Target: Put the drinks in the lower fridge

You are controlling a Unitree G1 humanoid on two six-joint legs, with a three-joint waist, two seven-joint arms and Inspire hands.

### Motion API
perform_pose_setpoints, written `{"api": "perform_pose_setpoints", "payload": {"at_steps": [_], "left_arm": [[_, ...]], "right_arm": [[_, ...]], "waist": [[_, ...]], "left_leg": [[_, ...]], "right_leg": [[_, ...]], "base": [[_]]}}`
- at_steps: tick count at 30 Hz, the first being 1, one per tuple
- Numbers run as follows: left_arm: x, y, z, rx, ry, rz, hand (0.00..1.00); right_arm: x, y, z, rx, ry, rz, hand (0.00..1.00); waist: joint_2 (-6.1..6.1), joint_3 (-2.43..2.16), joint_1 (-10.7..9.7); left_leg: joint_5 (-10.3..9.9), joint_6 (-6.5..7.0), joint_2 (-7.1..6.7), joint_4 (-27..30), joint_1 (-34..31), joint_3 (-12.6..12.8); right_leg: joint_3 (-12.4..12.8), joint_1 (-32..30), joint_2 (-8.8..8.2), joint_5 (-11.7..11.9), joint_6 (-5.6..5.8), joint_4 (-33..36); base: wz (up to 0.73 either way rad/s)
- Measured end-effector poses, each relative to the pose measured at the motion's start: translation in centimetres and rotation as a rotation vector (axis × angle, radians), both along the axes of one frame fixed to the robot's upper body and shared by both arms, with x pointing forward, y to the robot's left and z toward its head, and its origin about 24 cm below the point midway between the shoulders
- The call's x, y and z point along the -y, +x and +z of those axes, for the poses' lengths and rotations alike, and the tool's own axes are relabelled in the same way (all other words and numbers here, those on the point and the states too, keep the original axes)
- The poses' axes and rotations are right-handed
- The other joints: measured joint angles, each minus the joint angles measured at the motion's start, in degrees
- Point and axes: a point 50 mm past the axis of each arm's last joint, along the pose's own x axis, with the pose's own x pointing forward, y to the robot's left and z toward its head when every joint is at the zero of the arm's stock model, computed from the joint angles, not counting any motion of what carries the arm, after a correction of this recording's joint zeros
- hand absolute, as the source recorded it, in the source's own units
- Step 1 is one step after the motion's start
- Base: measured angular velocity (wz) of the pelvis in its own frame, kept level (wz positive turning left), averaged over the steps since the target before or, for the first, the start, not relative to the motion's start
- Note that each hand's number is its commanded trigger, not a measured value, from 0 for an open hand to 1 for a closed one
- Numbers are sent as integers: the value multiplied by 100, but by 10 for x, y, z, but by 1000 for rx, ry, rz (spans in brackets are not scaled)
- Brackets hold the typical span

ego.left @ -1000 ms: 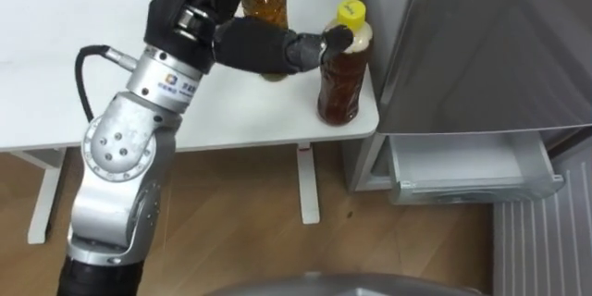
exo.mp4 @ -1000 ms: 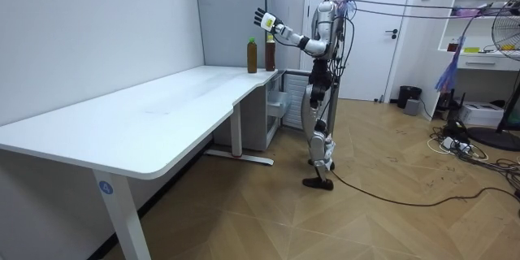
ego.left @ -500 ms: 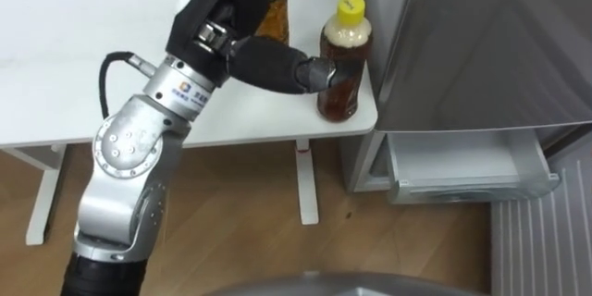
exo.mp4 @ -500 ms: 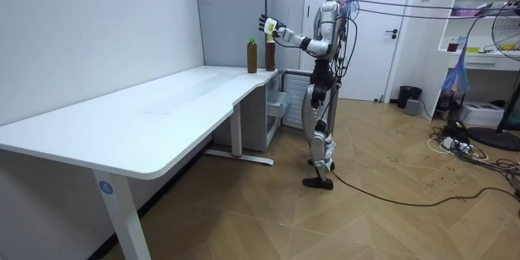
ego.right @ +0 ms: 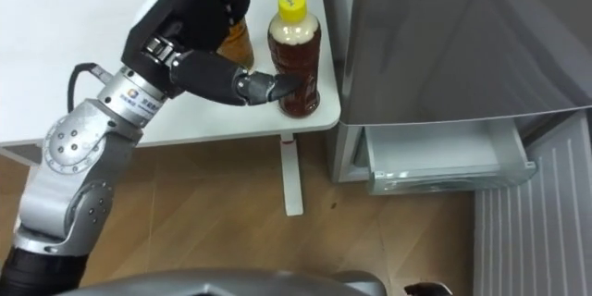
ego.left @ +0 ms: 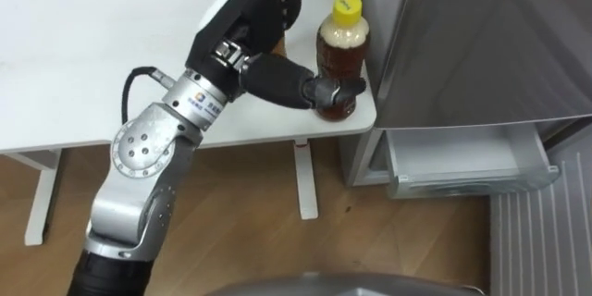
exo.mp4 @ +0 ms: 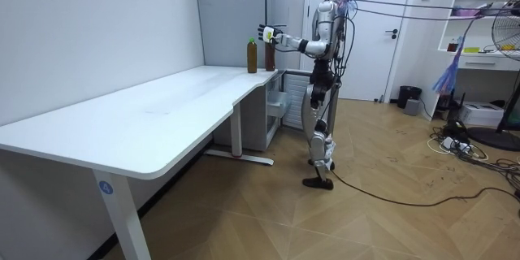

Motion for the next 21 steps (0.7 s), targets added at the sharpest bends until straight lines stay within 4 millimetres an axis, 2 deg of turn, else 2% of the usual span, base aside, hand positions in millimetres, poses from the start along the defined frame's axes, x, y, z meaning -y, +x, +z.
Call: {"api": "perform_pose_setpoints", "payload": {"at_steps": [5,8,11,21], "left_arm": [[-1,0,-4,-23,3,3,0],[-3,2,-17,-86,11,21,0],[-7,5,-37,-182,24,53,0],[-10,6,-44,-234,25,98,0]], "right_arm": [[0,0,0,-4,-5,-2,0],[1,2,0,2,-15,-1,0],[2,2,1,-3,-22,-6,0],[1,10,1,11,-27,-2,0]], "waist": [[33,-4,7],[96,2,6],[121,6,-20],[31,24,-16]], "left_leg": [[0,0,6,-2,13,34],[0,0,16,0,6,158],[0,0,21,1,1,191],[0,0,16,0,16,234]], "right_leg": [[15,2,5,0,0,1],[24,-10,4,1,-1,7],[-73,-24,1,0,-1,3],[-68,-15,-5,-5,8,-5]], "base": [[-1],[-3],[8],[1]]}}
